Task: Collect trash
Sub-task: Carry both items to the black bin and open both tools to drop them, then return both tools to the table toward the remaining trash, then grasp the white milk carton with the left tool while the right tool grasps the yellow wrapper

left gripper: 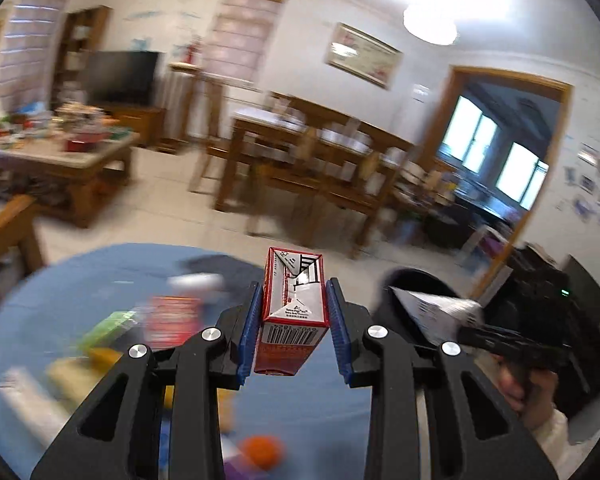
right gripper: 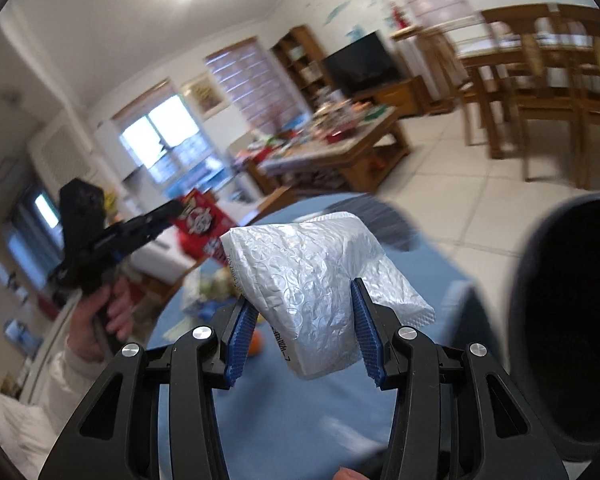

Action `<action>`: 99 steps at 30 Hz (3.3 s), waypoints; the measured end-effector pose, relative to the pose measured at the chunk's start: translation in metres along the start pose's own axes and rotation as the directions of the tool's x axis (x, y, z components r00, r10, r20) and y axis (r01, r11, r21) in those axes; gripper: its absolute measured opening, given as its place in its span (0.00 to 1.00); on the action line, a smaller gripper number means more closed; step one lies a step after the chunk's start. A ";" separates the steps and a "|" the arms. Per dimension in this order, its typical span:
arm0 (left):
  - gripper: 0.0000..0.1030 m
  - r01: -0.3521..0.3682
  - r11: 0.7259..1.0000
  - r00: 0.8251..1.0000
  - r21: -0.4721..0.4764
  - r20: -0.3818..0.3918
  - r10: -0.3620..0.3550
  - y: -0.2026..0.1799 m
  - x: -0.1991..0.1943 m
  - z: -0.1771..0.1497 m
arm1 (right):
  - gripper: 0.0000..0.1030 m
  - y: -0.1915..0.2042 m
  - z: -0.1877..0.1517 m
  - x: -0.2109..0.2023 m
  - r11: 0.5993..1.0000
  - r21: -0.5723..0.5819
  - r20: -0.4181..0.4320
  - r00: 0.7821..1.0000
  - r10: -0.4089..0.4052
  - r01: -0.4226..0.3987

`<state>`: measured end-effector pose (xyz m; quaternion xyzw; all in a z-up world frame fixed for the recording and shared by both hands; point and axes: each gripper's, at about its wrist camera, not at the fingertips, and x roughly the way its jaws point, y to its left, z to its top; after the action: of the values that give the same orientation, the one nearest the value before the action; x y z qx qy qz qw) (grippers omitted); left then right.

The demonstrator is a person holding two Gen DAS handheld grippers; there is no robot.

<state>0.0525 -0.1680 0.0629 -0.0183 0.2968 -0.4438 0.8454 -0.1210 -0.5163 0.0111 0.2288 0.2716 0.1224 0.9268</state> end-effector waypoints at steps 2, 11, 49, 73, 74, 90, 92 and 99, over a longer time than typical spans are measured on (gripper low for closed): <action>0.31 0.059 0.998 0.998 0.028 -0.032 -0.059 -0.029 0.032 -0.004 | 0.45 -0.024 -0.005 -0.022 0.998 0.030 0.027 0.998 -0.060 0.059; 0.31 0.271 0.959 0.951 0.087 -0.177 -0.253 -0.134 0.164 -0.028 | 0.45 -0.121 -0.048 -0.074 0.923 0.075 0.027 0.925 -0.380 0.377; 0.95 -0.065 0.993 0.992 0.098 -0.102 0.075 -0.042 -0.002 -0.072 | 0.89 0.034 -0.029 0.031 0.980 -0.084 -0.038 0.982 -0.185 0.181; 0.91 -0.485 0.795 0.874 -0.364 -0.224 0.431 0.192 -0.068 -0.106 | 0.40 0.228 -0.013 0.302 0.776 -0.630 -0.263 0.949 -0.175 -0.032; 0.89 -0.485 0.796 0.874 -0.362 -0.223 0.431 0.193 -0.072 -0.106 | 0.40 0.229 -0.015 0.307 0.770 -0.637 -0.269 0.946 -0.179 -0.036; 0.39 -0.440 0.838 0.898 -0.324 -0.182 0.401 0.201 -0.101 -0.106 | 0.15 0.221 0.001 0.279 0.863 -0.504 -0.239 0.967 -0.089 -0.045; 0.39 -0.419 0.846 0.908 -0.330 -0.153 0.390 0.198 -0.108 -0.108 | 0.15 0.220 0.004 0.258 0.876 -0.479 -0.207 0.977 -0.060 -0.048; 0.39 -0.363 0.883 0.931 -0.299 -0.075 0.357 0.168 -0.128 -0.098 | 0.15 0.209 0.008 0.198 0.913 -0.394 -0.155 0.987 0.045 -0.104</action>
<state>0.0708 0.0538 -0.0055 -0.0902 0.3680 -0.2276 0.8970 0.0250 -0.2685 0.0317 0.0349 0.2973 0.2268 0.9268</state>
